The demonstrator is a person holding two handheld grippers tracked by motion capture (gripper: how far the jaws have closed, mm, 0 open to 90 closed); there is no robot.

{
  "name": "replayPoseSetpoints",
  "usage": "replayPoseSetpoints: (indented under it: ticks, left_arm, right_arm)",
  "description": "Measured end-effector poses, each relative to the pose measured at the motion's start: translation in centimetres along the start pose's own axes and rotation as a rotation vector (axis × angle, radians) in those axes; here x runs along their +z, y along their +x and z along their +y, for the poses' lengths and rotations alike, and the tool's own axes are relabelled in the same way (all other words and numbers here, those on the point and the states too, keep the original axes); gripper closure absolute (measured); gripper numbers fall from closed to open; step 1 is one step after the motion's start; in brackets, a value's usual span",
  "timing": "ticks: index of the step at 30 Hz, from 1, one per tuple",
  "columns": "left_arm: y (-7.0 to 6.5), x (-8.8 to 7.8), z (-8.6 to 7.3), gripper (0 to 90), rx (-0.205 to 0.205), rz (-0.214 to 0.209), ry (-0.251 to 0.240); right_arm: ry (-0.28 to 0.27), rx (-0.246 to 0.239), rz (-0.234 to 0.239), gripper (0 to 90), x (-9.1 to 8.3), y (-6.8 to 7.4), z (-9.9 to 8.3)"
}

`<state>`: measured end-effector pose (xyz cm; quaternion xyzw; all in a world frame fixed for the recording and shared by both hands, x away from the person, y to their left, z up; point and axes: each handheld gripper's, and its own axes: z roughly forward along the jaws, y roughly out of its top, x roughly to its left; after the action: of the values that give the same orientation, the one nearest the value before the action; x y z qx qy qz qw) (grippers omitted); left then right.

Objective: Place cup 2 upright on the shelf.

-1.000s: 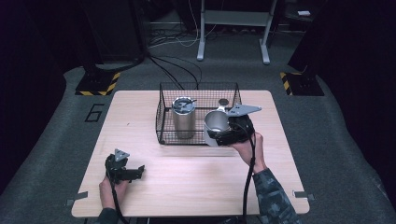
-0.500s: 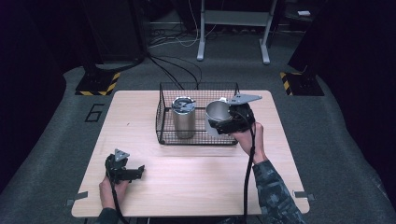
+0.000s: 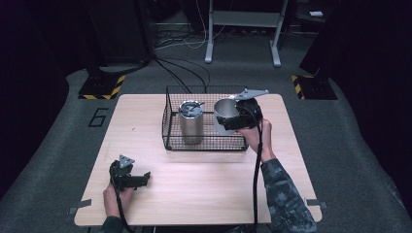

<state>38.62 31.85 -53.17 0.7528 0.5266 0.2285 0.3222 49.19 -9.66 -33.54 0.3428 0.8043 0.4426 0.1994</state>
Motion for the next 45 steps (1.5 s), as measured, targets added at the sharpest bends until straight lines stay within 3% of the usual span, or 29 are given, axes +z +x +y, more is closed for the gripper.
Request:
replayPoseSetpoints:
  ticks: [22,34,35,45]
  left_arm:
    - [0.0,0.0,0.0,1.9,0.001,0.001,0.0]
    - [0.0,0.0,0.0,2.0,-0.002,-0.001,-0.001]
    - [0.0,0.0,0.0,2.0,0.002,0.001,-0.001]
    - [0.0,0.0,0.0,2.0,0.002,0.001,-0.001]
  right_arm:
    - [0.065,0.054,-0.038,6.7,4.4,-1.2,-0.2]
    - [0.108,0.094,-0.048,6.6,6.7,-2.0,-1.6]
    - [0.117,0.114,-0.049,6.6,6.8,-1.9,-1.7]
    - [0.154,0.109,-0.049,6.6,8.3,-2.0,-2.7]
